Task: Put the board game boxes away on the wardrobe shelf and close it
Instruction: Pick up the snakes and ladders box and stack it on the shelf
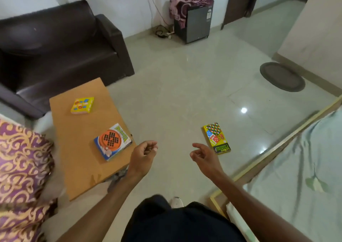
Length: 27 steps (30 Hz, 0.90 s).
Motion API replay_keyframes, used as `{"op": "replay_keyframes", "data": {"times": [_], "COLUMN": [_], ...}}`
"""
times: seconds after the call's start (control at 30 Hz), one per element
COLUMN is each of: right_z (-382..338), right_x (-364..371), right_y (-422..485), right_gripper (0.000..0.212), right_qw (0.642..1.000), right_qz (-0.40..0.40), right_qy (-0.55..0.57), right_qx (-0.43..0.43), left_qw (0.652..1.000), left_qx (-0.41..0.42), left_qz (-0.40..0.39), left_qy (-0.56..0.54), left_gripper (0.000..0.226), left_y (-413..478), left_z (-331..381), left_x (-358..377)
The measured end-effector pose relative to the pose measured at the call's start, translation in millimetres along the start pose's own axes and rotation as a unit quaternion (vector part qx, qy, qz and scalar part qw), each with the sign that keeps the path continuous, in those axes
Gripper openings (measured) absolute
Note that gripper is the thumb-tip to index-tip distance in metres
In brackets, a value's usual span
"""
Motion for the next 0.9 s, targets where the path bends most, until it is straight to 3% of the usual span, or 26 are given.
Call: {"op": "replay_keyframes", "data": {"times": [0.27, 0.43, 0.53, 0.7, 0.9], "right_z": [-3, 16, 30, 71, 186], "right_x": [-51, -95, -122, -136, -117], "right_y": [143, 215, 241, 258, 318], "right_gripper": [0.032, 0.031, 0.032, 0.033, 0.032], "right_qw": [0.985, 0.948, 0.9, 0.782, 0.672], "right_qz": [0.133, 0.254, 0.344, 0.466, 0.501], "right_qy": [0.079, 0.123, 0.168, 0.283, 0.383], "right_qx": [0.071, 0.147, 0.207, 0.302, 0.388], "left_qw": [0.988, 0.95, 0.891, 0.763, 0.624], "left_qx": [0.013, 0.013, 0.032, 0.086, 0.123], "left_qz": [-0.148, -0.284, -0.398, -0.539, -0.615], "left_qy": [0.049, 0.128, 0.217, 0.346, 0.465], "left_gripper": [0.021, 0.019, 0.02, 0.021, 0.026], "left_y": [204, 314, 370, 426, 464], "left_z": [54, 89, 110, 124, 32], "left_x": [92, 189, 263, 386, 525]}}
Point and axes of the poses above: each hand's wrist, its own y-axis towards the middle knuckle, its own x-axis out of the palm, z = x × y, the point moved 5 cm from there along y, towards the middle knuckle, and after that the axes turned 7 degrees about -y, right-handed, at the moved point
